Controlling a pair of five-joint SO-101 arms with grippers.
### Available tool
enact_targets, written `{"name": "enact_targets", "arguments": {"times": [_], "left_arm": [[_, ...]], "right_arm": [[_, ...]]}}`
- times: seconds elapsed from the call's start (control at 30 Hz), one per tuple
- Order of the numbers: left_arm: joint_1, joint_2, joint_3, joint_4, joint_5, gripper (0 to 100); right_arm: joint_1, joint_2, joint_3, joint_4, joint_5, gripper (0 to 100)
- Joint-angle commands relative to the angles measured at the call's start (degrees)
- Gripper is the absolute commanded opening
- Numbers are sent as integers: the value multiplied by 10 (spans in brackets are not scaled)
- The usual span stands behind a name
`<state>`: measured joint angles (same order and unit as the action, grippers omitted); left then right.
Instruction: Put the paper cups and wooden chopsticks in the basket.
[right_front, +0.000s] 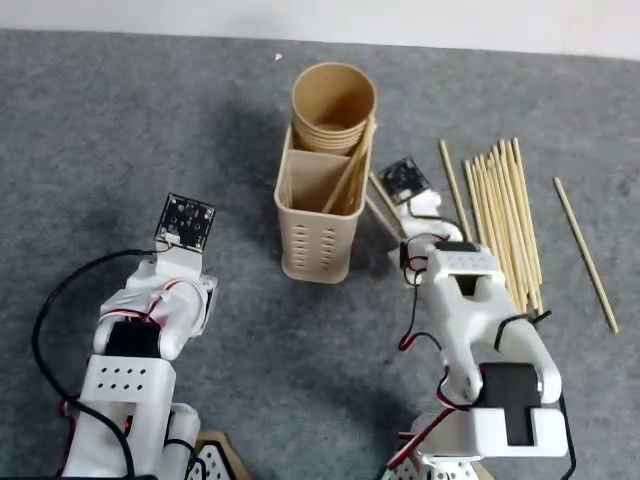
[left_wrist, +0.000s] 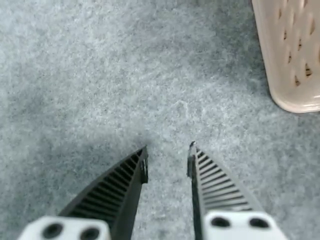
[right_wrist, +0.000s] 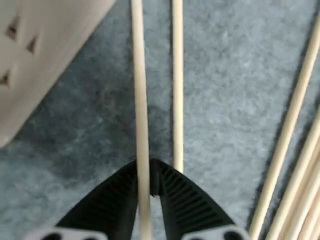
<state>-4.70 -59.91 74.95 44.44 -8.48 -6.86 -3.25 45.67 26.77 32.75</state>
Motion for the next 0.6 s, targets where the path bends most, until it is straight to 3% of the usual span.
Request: {"name": "enact_targets", "arguments": {"times": [0.0,0.2,0.47,0.57], "left_arm": [[7,-6,-3,-11,4,147],[7,-6,-3,-11,4,147],[7,-6,-3,-11,4,147],[7,-6,-3,-11,4,147]], "right_arm": [[15,-3,-22,5,10,54],[23,-2,-25,5,11,266],[28,-7,-28,75,13,271],[29,0,-44,76,51,271]]}}
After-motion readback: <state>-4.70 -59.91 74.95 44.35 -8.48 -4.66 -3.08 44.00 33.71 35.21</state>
